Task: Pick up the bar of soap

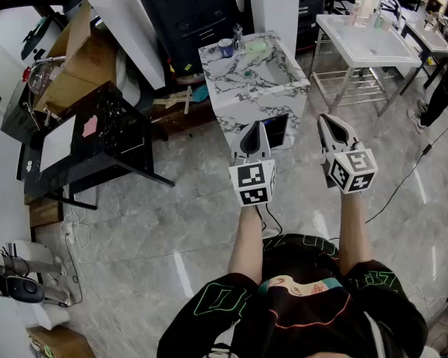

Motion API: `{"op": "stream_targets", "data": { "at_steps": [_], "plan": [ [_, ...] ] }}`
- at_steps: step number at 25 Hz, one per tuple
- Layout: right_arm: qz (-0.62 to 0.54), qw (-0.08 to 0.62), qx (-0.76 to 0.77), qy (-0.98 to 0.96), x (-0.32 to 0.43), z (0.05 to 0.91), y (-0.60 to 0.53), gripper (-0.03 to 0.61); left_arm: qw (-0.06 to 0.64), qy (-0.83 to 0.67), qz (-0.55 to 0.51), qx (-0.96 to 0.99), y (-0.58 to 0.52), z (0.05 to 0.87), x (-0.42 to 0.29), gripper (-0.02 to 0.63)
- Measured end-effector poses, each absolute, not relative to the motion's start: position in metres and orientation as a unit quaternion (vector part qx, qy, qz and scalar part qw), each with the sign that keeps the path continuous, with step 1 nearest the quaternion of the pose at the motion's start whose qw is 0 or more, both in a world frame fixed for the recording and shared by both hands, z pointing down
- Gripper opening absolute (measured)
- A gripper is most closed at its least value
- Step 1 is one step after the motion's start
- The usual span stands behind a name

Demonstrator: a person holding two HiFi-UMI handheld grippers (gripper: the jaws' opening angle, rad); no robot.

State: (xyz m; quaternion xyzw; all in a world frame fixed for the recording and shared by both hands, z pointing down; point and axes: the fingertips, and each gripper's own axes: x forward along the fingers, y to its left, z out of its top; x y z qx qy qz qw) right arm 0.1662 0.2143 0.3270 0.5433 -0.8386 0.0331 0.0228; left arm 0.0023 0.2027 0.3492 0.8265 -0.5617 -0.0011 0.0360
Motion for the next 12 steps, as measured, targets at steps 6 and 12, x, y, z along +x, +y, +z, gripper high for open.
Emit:
{"op": "stream_targets", "data": {
  "at_steps": [6,12],
  "plan": [
    [0.029,0.008,0.549,-0.835,0.1683,0.326,0.2171,0.005,0.027,-0.554,-0.001,0.832,0.2026,0.3441,0.0041,0.009],
    [0.03,0.012,0.569,-0.822,0.1726,0.3276,0.2103,0.006,0.026,-0.558,-0.005,0.829,0.1982,0.3423,-0.0047,0.009]
  ]
}}
